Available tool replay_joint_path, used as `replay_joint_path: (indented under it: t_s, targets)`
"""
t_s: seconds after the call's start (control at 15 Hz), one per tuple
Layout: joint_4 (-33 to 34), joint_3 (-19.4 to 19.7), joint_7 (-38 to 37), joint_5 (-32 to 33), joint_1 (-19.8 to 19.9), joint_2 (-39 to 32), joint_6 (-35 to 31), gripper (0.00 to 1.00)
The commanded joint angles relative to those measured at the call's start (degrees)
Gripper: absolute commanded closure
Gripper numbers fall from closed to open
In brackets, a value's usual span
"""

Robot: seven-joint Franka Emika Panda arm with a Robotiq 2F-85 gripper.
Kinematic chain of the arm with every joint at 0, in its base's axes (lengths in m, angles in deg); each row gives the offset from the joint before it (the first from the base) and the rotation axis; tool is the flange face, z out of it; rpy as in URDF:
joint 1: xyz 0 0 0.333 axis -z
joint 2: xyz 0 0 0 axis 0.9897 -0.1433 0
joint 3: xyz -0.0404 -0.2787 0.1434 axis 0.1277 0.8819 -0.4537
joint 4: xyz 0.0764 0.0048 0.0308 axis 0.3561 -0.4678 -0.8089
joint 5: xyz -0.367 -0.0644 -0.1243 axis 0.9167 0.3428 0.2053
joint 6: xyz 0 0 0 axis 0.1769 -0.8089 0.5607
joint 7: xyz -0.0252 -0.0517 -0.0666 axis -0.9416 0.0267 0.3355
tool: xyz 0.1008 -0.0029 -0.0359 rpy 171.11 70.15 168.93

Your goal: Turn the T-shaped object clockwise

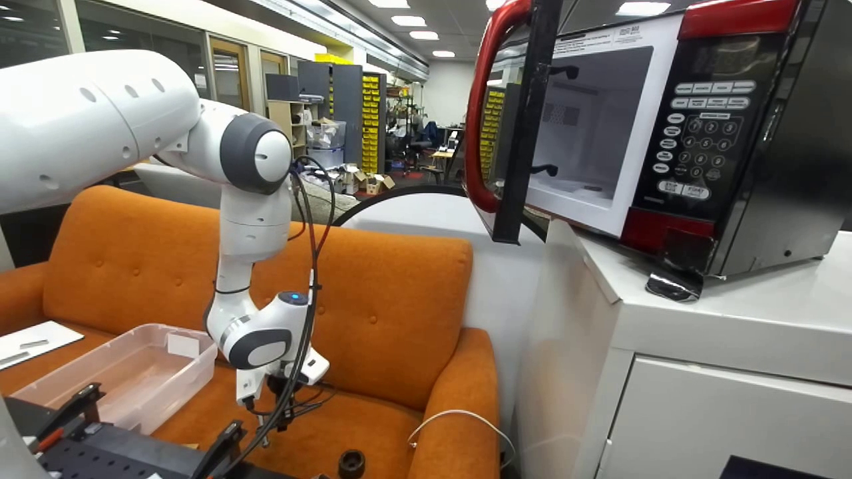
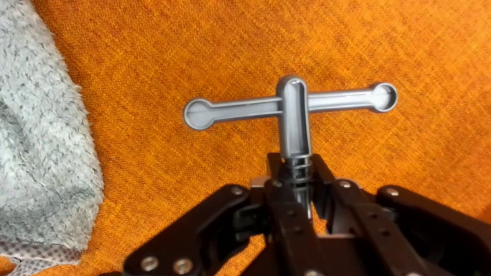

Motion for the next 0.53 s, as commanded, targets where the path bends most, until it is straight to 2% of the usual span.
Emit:
replay_joint_path:
  t_s: [0.0, 0.2, 0.47]
  targets:
    - [0.16, 0.11, -0.04, -0.09, -0.17, -0.01, 0.19, 0.95]
    - [1.84, -5.13, -0.50, -1.59, 8.10, -2.35, -0.69, 0.95]
    - [4.29, -7.69, -1.39, -3.45, 16.10, -6.01, -3.00, 0.95]
